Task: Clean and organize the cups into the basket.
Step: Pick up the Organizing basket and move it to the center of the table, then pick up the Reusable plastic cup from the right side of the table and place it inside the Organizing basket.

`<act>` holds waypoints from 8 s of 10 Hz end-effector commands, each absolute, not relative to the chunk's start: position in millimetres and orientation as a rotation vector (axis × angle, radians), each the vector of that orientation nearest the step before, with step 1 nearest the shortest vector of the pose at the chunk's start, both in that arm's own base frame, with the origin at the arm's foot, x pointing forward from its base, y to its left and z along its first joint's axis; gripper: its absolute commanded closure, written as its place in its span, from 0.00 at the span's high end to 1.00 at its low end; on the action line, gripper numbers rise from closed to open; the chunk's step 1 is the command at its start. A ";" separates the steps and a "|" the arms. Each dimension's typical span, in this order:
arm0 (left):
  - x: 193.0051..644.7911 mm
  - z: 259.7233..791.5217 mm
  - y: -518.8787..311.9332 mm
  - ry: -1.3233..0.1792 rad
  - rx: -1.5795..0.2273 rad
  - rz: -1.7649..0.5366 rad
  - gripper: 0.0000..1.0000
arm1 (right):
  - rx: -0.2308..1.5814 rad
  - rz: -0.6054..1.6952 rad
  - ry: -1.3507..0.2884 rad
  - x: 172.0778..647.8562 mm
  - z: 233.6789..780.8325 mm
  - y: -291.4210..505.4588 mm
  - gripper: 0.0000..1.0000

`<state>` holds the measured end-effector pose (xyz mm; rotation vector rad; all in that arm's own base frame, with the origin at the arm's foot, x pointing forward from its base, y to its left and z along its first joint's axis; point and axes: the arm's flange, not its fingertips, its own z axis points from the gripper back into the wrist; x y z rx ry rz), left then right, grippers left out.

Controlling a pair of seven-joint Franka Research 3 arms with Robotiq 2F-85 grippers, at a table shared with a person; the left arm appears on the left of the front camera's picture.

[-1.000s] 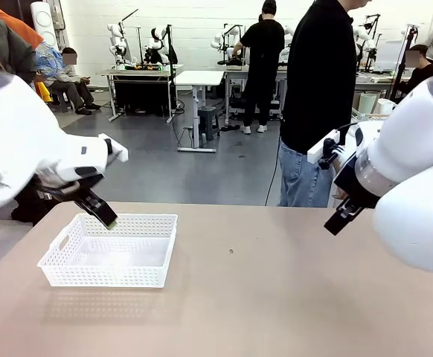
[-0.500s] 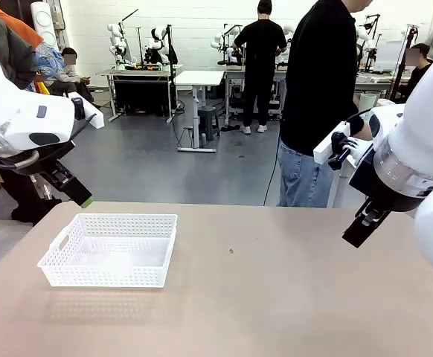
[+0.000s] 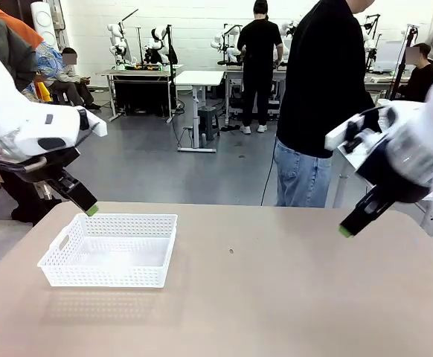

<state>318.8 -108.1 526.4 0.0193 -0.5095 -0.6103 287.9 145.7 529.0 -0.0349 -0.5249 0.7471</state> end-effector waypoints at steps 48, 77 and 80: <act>302.8 481.5 269.7 -0.468 -1.142 0.349 1.00 | 1.348 0.019 -0.531 198.3 421.1 -264.1 1.00; 456.6 462.4 20.0 -0.557 -0.015 -0.129 1.00 | 1.153 0.762 -0.684 356.9 347.8 -152.7 1.00; 456.6 462.4 20.0 -0.557 -0.015 -0.129 1.00 | 1.153 0.762 -0.684 356.9 347.8 -152.7 1.00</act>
